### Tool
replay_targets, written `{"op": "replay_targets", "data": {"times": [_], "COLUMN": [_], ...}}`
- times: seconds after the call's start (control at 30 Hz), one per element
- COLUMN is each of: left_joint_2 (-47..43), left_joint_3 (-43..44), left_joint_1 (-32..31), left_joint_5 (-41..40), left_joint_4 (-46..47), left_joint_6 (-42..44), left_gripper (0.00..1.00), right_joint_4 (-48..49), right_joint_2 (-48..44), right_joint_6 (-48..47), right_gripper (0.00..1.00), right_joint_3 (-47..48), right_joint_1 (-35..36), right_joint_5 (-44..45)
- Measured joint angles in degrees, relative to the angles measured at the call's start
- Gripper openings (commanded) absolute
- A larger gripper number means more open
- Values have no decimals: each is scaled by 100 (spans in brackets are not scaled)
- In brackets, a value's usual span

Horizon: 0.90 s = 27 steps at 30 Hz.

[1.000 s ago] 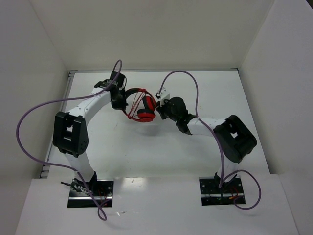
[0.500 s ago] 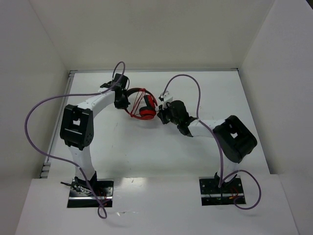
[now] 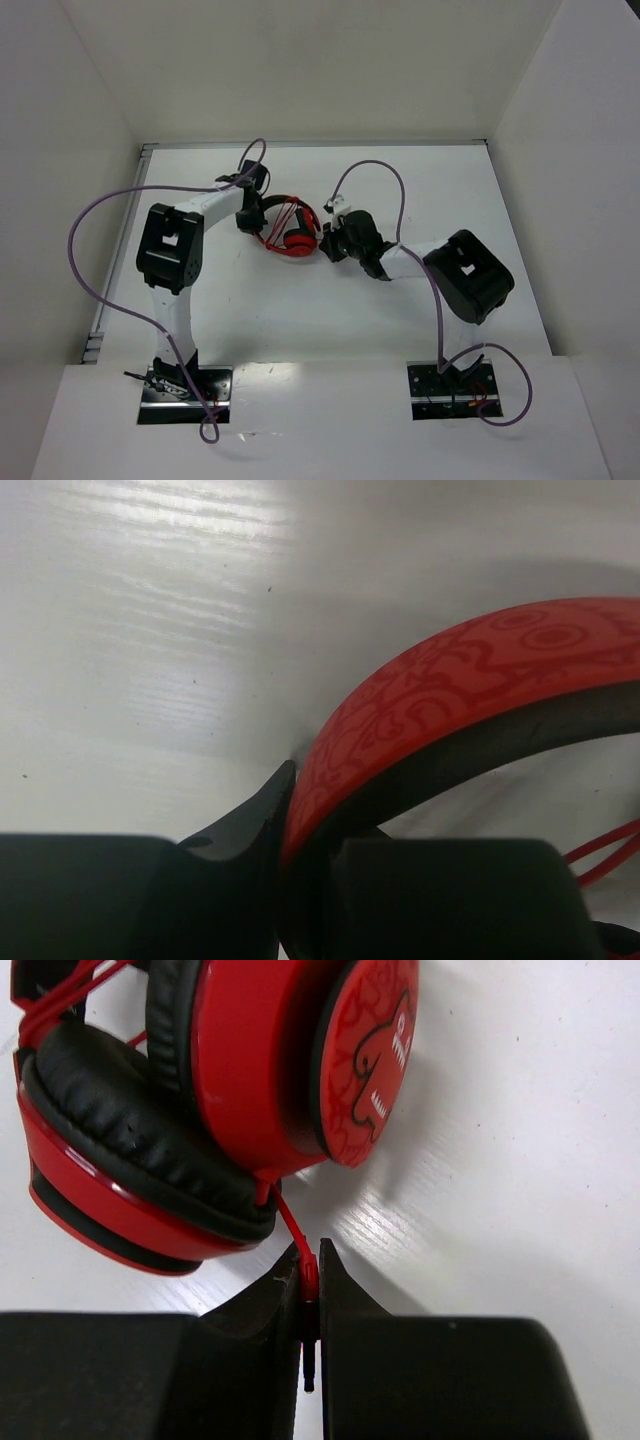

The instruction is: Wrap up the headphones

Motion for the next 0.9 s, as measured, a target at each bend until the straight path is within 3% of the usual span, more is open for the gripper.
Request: {"op": "replay_targets", "data": {"times": [0.43, 0.63, 0.8, 0.9], "left_joint_2": [275, 275, 273, 229], "left_joint_3": [382, 380, 350, 260], "left_joint_1": [-201, -205, -192, -192], "left_joint_5": [-516, -710, -807, -831], "left_joint_4": [-15, 52, 122, 247], "left_joint_6": [361, 459, 503, 581], "left_gripper": [0, 13, 13, 20], "right_joint_4": [-35, -166, -643, -979], "right_joint_2": [306, 310, 319, 341], "right_joint_6": [90, 153, 177, 153], "right_gripper": [9, 25, 38, 48], "right_joint_3": [0, 28, 328, 549], "right_joint_1": [-11, -79, -151, -157], "right_joint_5": [-39, -2, 129, 157]}}
